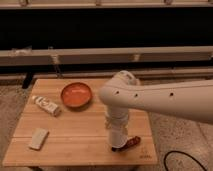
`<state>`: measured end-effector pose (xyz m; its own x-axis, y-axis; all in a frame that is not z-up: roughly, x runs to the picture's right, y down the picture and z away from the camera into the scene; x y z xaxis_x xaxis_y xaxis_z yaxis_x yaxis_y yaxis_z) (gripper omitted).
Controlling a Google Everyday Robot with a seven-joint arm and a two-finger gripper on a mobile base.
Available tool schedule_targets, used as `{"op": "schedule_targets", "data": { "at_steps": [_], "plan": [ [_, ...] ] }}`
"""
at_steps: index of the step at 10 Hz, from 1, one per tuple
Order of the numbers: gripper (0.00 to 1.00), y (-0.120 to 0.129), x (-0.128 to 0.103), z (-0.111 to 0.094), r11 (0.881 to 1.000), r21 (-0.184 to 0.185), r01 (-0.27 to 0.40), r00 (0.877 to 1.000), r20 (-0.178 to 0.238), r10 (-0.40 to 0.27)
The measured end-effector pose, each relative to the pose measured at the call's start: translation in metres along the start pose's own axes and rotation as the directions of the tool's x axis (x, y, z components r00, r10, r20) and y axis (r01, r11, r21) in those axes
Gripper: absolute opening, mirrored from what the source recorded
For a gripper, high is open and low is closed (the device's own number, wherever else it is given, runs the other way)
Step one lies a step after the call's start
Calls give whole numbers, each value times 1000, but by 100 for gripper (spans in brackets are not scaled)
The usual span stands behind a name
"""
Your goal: Place the ceramic cup over the eraser
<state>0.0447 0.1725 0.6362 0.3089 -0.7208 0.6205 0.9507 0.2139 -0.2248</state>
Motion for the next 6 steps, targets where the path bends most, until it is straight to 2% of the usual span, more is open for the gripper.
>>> {"op": "schedule_targets", "data": {
  "at_steps": [2,4,6],
  "plan": [
    [17,-1,1,6,1000,2,-2,1000,-6,2],
    [41,-2,3,13,1000,4,-7,1000,-14,7],
    [59,-2,3,15,1000,4,-10,1000,-15,10]
  ]
}}
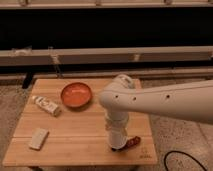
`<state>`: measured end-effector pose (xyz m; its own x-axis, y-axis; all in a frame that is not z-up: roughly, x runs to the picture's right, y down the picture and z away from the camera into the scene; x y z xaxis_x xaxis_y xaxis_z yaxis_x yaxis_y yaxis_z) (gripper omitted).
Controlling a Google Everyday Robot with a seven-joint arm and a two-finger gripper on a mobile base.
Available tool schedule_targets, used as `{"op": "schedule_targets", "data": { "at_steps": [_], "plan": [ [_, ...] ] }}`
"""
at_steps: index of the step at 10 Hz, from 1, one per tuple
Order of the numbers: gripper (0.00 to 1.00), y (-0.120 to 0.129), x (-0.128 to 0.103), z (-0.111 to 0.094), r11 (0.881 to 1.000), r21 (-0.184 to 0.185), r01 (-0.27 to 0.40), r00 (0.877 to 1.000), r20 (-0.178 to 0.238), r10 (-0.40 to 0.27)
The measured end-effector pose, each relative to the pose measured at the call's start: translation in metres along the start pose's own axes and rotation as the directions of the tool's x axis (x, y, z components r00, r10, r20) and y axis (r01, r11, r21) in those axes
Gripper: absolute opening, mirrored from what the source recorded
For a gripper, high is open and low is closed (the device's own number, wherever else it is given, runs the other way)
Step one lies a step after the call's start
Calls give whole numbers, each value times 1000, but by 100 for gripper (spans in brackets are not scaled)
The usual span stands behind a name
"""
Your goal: Place the ceramic cup over the eraser
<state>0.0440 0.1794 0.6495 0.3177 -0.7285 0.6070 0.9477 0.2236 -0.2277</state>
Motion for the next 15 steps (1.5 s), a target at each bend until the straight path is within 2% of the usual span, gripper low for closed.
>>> {"op": "schedule_targets", "data": {
  "at_steps": [2,4,15],
  "plan": [
    [80,-1,1,4,1000,2,-2,1000,-4,2],
    [97,-1,1,5,1000,3,-4,1000,-6,4],
    [98,2,2,12,1000,3,4,1000,-22,-4]
  ]
}}
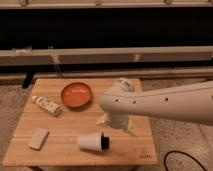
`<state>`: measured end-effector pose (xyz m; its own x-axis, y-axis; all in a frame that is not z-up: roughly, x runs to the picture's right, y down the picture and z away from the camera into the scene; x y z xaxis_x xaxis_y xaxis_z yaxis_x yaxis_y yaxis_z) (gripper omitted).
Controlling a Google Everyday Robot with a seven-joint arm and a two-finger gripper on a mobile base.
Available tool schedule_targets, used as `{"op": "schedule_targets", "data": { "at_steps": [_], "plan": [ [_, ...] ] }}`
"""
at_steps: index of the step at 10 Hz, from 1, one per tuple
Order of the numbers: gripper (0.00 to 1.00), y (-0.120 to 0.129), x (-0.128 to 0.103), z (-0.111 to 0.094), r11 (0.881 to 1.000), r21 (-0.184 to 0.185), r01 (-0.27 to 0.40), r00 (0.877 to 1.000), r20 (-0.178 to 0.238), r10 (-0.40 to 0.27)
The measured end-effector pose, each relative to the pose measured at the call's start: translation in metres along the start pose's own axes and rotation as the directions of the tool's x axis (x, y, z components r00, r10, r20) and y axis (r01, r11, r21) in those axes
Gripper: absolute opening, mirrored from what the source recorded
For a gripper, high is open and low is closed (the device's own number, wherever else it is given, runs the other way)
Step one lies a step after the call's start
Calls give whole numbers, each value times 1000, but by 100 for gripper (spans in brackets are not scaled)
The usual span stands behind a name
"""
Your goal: Place the ceramic cup over the eraser
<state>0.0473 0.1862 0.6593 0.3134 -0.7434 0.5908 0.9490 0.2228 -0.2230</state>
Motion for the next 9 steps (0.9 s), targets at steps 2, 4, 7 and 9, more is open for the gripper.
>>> {"op": "schedule_targets", "data": {
  "at_steps": [2,4,7,9],
  "plan": [
    [98,-9,2,0,1000,-4,21,1000,-8,-21],
    [98,-13,4,0,1000,-5,27,1000,-13,-27],
    [98,-13,6,1,999,-10,39,999,-22,-39],
    [98,-20,7,2,999,-7,48,999,-25,-48]
  ]
}}
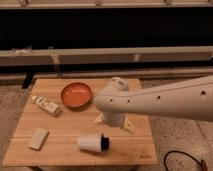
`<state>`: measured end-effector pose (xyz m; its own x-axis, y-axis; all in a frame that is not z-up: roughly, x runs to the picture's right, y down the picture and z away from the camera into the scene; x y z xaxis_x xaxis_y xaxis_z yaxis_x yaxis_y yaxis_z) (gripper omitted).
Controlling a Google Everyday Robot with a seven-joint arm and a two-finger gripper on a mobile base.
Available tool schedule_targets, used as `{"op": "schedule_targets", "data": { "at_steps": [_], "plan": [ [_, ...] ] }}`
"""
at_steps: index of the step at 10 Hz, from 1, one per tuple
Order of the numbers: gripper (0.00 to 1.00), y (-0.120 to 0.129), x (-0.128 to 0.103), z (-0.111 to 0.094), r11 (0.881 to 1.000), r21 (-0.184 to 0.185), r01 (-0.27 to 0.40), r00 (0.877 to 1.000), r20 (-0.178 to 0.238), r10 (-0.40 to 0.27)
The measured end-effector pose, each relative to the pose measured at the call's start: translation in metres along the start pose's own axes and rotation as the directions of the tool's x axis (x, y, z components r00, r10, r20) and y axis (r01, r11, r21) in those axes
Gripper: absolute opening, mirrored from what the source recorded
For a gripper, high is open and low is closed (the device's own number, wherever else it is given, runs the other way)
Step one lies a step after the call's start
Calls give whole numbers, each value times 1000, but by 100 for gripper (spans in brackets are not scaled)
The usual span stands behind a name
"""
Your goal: Place the ceramic cup over the eraser
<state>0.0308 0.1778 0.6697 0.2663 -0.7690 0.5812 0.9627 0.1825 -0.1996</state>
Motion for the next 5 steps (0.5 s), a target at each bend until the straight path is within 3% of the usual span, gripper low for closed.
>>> {"op": "schedule_targets", "data": {
  "at_steps": [5],
  "plan": [
    [98,-5,5,0,1000,-5,15,1000,-11,-15]
  ]
}}
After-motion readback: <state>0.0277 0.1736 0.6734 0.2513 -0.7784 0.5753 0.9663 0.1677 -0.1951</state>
